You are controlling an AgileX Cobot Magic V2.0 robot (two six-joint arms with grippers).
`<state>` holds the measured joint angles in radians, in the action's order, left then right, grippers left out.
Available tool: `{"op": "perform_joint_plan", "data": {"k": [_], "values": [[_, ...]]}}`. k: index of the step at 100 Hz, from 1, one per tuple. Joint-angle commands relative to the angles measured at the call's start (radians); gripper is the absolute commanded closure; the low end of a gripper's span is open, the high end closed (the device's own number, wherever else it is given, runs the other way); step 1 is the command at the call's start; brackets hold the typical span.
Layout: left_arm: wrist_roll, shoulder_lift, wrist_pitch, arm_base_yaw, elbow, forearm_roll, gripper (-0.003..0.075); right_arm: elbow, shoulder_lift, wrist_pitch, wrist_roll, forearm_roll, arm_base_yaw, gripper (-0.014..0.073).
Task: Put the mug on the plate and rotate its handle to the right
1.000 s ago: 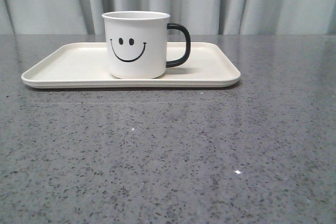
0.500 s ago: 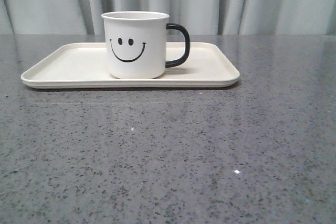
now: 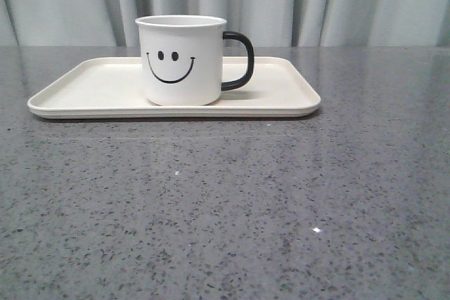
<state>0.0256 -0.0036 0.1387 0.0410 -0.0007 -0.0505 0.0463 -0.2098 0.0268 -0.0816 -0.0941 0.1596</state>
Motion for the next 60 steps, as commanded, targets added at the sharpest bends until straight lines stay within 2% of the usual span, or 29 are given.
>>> {"op": "perform_joint_plan", "data": {"k": [1, 20, 39, 60], "values": [[0.002, -0.030, -0.087, -0.002, 0.012, 0.001, 0.0740, -0.011, 0.043, -0.089, -0.002, -0.010, -0.004, 0.0659], [0.002, -0.030, -0.087, -0.002, 0.012, 0.001, 0.0740, -0.075, 0.148, -0.088, -0.002, -0.009, -0.004, 0.0659], [0.002, -0.030, -0.087, -0.002, 0.012, 0.001, 0.0740, -0.074, 0.243, -0.027, -0.001, -0.009, -0.004, 0.0659], [0.002, -0.030, -0.087, -0.002, 0.012, 0.001, 0.0740, -0.074, 0.241, -0.017, -0.001, -0.010, -0.004, 0.0659]]}}
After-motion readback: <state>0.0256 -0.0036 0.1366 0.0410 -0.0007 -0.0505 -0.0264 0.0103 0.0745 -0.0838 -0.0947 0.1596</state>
